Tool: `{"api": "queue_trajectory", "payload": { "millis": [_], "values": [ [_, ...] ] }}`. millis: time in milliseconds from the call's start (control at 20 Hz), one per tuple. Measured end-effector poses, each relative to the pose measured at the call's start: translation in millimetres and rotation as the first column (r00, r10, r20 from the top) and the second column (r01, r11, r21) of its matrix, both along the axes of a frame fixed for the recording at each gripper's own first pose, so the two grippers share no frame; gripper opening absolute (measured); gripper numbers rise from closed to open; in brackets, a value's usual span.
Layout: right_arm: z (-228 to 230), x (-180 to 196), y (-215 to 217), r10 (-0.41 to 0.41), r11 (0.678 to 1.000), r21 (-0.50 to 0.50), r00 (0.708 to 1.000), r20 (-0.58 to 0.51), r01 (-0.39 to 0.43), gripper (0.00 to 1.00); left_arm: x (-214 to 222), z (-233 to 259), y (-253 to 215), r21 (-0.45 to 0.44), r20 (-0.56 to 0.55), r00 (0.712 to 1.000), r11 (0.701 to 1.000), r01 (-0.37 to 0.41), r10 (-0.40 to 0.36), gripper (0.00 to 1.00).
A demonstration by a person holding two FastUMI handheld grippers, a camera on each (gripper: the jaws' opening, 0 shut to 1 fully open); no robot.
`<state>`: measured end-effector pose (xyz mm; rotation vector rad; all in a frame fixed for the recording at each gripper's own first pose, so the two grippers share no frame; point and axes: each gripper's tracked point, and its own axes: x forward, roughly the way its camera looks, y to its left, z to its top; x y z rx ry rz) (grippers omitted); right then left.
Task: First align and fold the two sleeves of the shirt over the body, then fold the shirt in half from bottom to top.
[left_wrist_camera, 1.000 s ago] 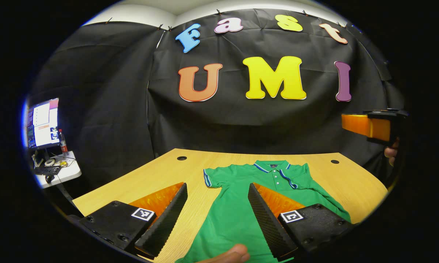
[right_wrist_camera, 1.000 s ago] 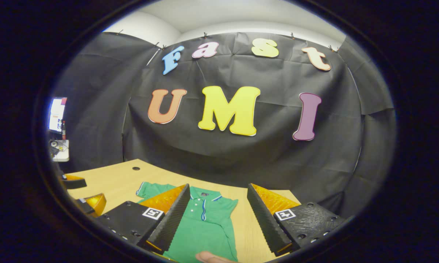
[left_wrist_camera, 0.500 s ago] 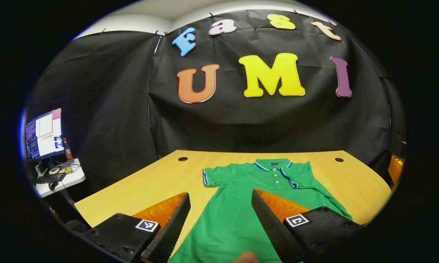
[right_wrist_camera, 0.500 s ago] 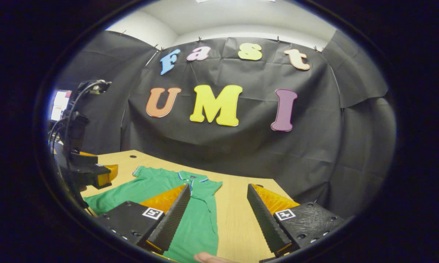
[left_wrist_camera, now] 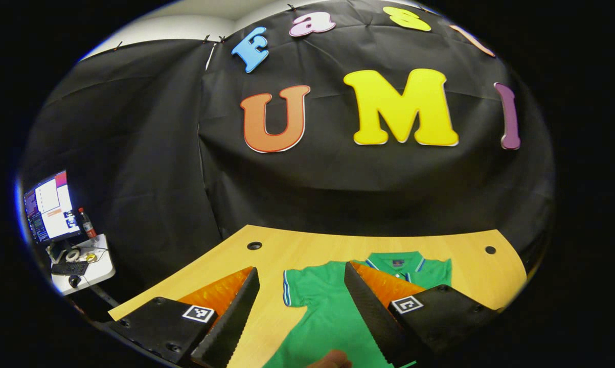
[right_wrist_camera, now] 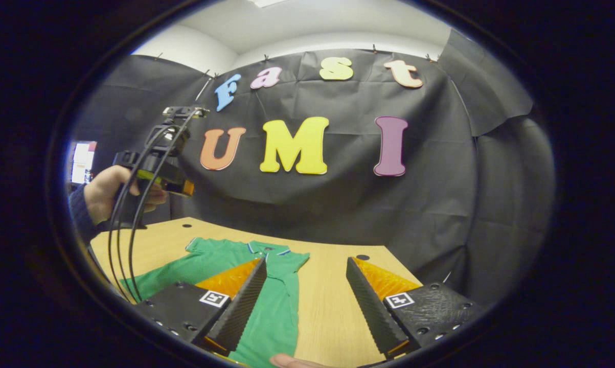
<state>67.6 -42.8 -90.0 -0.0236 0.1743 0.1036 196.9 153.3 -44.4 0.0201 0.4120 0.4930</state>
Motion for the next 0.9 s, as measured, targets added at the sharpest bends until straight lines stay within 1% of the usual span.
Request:
{"api": "queue_trajectory", "payload": {
  "millis": [50,100,200,300,350,450,500,600,650,700,750,850,900],
  "values": [
    [0,0,-2,0.001,1.000,0.005,1.000,-0.004,-0.001,0.96,17,-11,8,-0.016,-0.034,0.999,1.000,-0.009,0.009,1.00],
    [0,2,-3,0.003,1.000,0.007,1.000,-0.004,-0.003,0.95,32,-26,13,-0.053,-0.076,0.997,0.998,-0.017,0.013,1.00],
    [-1,5,-8,-0.008,1.000,0.010,1.000,-0.006,0.008,0.96,51,-65,24,-0.159,-0.169,0.985,0.986,-0.048,0.021,1.00],
    [-6,5,-6,0.006,0.999,0.032,1.000,-0.022,-0.005,0.95,67,-109,33,-0.246,-0.230,0.973,0.967,-0.062,0.004,1.00],
    [-6,6,-6,0.012,0.999,0.044,1.000,-0.029,-0.010,0.95,72,-127,39,-0.266,-0.261,0.965,0.962,-0.059,-0.013,1.00],
    [-5,9,-11,0.011,0.998,0.056,0.999,-0.031,-0.009,0.95,75,-155,62,-0.264,-0.302,0.953,0.962,-0.071,-0.012,1.00],
    [-6,9,-14,0.006,0.998,0.057,0.999,-0.034,-0.004,0.95,77,-170,74,-0.256,-0.319,0.948,0.963,-0.087,0.001,1.00],
    [-7,10,-16,0.005,0.998,0.061,0.999,-0.034,-0.003,0.95,74,-195,84,-0.270,-0.372,0.928,0.957,-0.106,-0.003,1.00],
    [-8,11,-16,0.008,0.998,0.057,0.999,-0.036,-0.006,0.95,71,-203,87,-0.273,-0.391,0.920,0.957,-0.102,-0.013,1.00],
    [-11,12,-18,0.003,0.999,0.052,0.999,-0.039,-0.001,0.96,74,-209,90,-0.283,-0.392,0.919,0.955,-0.086,-0.034,1.00],
    [-13,15,-21,-0.004,0.999,0.049,0.999,-0.044,0.006,0.95,78,-213,91,-0.297,-0.380,0.924,0.952,-0.076,-0.045,0.99],
    [-22,18,-20,-0.002,0.999,0.044,0.998,-0.065,0.005,0.95,84,-221,89,-0.328,-0.366,0.928,0.943,-0.063,-0.066,0.92],
    [-27,20,-21,-0.005,0.999,0.040,0.997,-0.076,0.008,0.96,86,-226,88,-0.340,-0.364,0.928,0.939,-0.054,-0.079,0.90]
  ]
}}
